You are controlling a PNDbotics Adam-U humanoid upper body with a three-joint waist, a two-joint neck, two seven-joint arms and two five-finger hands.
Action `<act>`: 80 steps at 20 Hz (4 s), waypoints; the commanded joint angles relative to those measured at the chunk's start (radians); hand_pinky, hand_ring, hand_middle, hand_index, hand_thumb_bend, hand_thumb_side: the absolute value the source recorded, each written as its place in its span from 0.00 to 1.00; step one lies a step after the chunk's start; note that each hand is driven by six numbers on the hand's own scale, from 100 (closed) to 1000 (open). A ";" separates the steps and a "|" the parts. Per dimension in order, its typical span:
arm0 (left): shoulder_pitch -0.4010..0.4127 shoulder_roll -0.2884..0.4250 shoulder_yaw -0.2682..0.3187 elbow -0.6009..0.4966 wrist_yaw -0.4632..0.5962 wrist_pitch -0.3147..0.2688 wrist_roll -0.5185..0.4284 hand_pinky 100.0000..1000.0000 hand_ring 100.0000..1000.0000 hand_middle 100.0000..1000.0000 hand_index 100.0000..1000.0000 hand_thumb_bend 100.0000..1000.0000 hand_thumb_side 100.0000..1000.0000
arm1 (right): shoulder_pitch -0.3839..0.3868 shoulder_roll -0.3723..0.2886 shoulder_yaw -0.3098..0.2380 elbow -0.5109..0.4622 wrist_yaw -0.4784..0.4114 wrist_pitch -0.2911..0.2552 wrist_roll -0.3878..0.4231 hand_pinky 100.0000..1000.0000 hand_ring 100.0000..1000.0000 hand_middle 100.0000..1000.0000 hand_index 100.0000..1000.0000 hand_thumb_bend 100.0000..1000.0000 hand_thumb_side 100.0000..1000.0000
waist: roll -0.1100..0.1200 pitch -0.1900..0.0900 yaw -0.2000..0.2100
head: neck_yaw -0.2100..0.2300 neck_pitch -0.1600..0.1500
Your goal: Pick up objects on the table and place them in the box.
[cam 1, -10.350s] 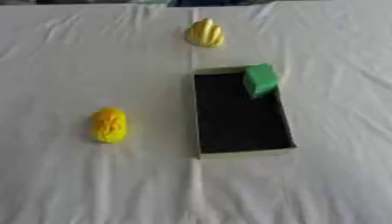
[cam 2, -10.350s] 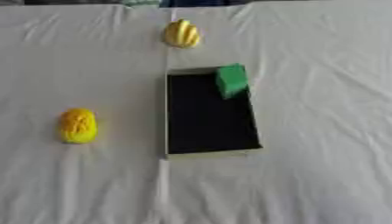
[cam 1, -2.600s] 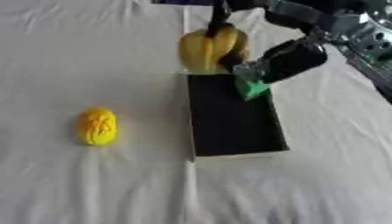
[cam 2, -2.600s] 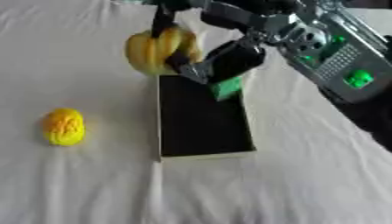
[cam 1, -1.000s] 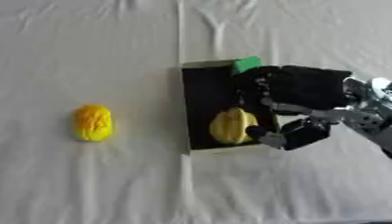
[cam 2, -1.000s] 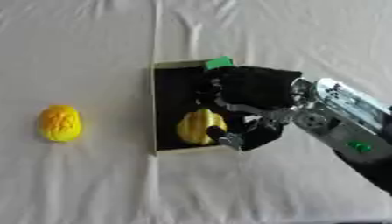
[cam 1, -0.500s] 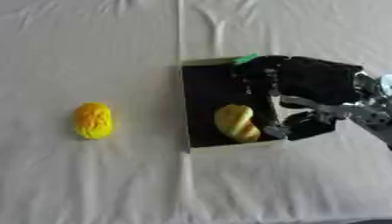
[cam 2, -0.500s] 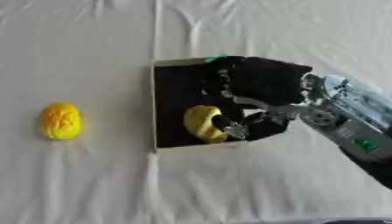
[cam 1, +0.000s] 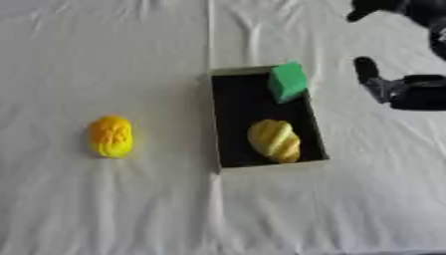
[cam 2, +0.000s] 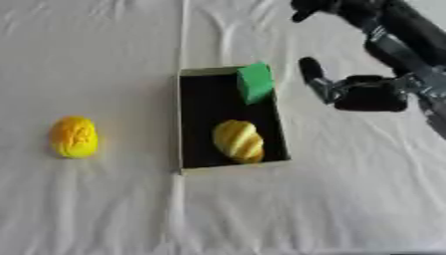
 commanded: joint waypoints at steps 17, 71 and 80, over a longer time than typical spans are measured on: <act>-0.296 0.544 -0.420 -0.020 -0.125 0.206 -0.765 0.90 0.84 0.78 0.92 0.24 0.27 | 0.140 -0.015 -0.234 -0.020 -0.231 -0.157 -0.255 0.93 0.89 0.67 0.85 0.00 0.15 | 0.029 -0.039 -0.031 | 0.013 0.022; -0.323 0.392 -0.624 0.271 -0.243 0.377 -1.074 0.92 0.86 0.77 0.88 0.44 0.00 | 0.169 0.086 -0.234 -0.020 -0.295 -0.069 -0.237 0.95 0.87 0.61 0.83 0.00 0.47 | 0.037 -0.036 -0.041 | 0.020 0.015; -0.322 0.383 -0.629 0.306 -0.318 0.356 -1.061 0.88 0.81 0.73 0.85 0.36 0.00 | 0.177 0.099 -0.238 -0.020 -0.304 -0.064 -0.239 0.96 0.87 0.61 0.83 0.00 0.48 | 0.037 -0.036 -0.045 | 0.020 0.013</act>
